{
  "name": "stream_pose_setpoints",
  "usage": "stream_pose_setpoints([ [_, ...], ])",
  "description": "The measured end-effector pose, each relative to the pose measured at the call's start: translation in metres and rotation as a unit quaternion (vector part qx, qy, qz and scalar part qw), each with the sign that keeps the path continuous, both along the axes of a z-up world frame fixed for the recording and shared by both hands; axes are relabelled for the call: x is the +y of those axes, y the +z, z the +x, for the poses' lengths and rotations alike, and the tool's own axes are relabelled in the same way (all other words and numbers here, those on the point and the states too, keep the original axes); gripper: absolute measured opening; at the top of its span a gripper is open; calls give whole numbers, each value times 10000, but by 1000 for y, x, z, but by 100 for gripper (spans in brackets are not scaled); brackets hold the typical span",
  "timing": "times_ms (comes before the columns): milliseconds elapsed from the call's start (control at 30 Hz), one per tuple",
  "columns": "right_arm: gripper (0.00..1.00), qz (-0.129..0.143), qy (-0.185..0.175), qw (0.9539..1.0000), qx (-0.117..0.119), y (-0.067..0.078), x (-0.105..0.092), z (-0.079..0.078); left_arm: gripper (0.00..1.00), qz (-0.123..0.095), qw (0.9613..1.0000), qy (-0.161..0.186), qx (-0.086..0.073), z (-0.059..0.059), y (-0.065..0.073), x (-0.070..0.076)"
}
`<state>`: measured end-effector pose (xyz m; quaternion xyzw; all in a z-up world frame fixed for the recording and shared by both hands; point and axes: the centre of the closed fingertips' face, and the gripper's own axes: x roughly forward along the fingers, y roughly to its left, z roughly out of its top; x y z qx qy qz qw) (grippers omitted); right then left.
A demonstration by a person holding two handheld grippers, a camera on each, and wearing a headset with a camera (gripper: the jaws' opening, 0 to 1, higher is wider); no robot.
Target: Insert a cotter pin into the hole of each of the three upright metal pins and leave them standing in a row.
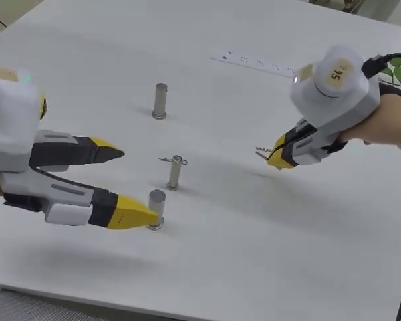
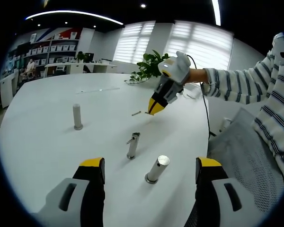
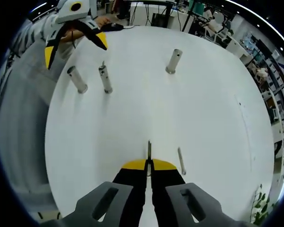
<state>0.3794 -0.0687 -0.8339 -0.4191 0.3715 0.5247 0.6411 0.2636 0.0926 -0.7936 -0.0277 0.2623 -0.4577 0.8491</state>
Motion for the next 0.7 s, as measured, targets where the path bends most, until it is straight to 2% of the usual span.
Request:
stream_pose_setpoints([
  [233, 3, 214, -39, 9997, -104, 8, 4, -8, 76, -96, 9999, 110, 0, 10, 7, 0],
  [500, 3, 410, 45, 9988, -273, 20, 11, -22, 75, -325, 9992, 212, 132, 18, 17, -11],
  [633, 3, 552, 62, 9979, -333, 26, 15, -30, 71, -431, 9982, 275, 298, 21, 19, -19],
  [700, 3, 640, 38, 9974, -341, 28, 18, -34, 71, -447, 9982, 287, 295, 22, 20, -21],
])
